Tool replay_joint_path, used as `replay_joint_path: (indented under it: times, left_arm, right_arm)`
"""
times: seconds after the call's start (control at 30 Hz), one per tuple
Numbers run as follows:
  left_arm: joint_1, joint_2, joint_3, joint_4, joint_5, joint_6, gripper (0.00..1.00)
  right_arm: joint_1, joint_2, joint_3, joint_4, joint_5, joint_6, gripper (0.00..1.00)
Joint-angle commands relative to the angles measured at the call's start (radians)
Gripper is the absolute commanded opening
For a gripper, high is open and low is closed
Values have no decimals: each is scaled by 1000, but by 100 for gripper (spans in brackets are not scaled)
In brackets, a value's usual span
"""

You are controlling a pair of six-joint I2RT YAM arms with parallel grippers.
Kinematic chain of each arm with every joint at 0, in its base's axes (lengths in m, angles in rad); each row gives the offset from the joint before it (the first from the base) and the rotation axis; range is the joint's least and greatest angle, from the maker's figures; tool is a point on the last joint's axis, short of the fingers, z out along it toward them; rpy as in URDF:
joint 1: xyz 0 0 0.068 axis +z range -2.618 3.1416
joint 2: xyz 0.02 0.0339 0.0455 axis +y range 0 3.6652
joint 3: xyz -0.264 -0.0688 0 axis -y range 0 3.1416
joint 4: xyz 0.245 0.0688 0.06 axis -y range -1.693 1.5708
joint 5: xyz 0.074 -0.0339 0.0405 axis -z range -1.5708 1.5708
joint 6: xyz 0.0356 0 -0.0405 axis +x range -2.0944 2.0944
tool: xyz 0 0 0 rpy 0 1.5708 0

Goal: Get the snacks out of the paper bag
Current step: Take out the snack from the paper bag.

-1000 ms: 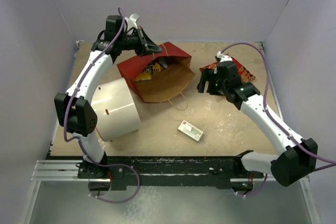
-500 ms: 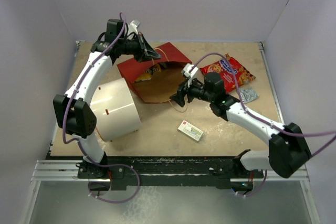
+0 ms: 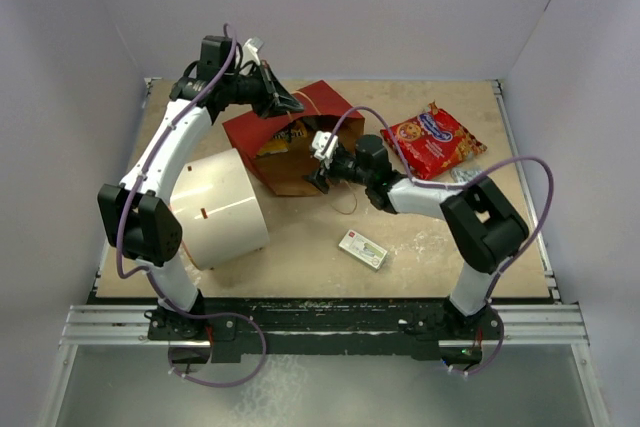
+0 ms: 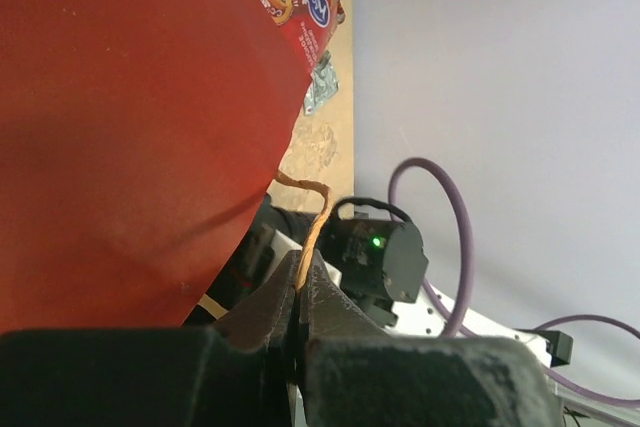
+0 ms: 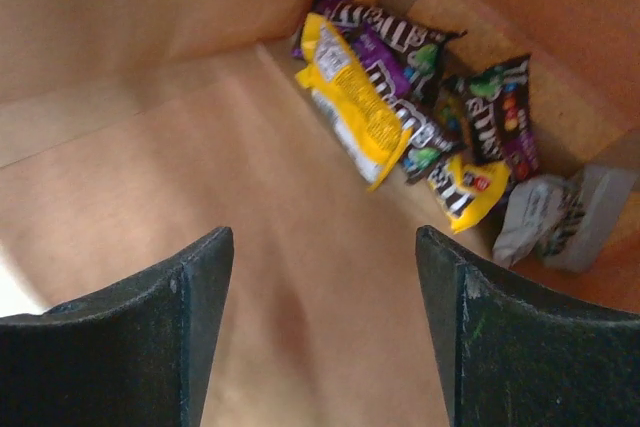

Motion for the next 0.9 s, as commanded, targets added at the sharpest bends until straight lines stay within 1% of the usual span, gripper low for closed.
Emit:
replay_joint_path:
  times: [0.0, 0.13, 0.23, 0.33, 0.57, 0.67, 0.77, 0.87]
  left_arm:
    - [-5, -39, 58, -12, 19, 4, 0]
    - [-3, -38, 73, -15, 24, 11, 0]
    - [-4, -36, 80, -3, 29, 11, 0]
    - [-4, -27, 81, 15, 38, -5, 0]
    - [-2, -19, 126, -14, 61, 4, 0]
    - [-1, -19, 137, -33, 55, 17, 0]
    - [-2, -18, 138, -34, 58, 18, 0]
    - [-1, -21, 138, -41, 61, 26, 0]
  right_arm:
    - [7, 100, 148, 125, -28, -135, 76]
    - [8, 201, 233, 143, -32, -166, 76]
    - [8, 266, 275, 174, -71, -174, 76]
    - [9, 317, 299, 217, -66, -169, 76]
    - [11, 401, 381, 201, -79, -168, 76]
    - [11, 432, 422, 191, -74, -169, 74]
    - [12, 454, 473, 139, -81, -188, 70]
    - [16, 457, 519, -4, -113, -263, 68]
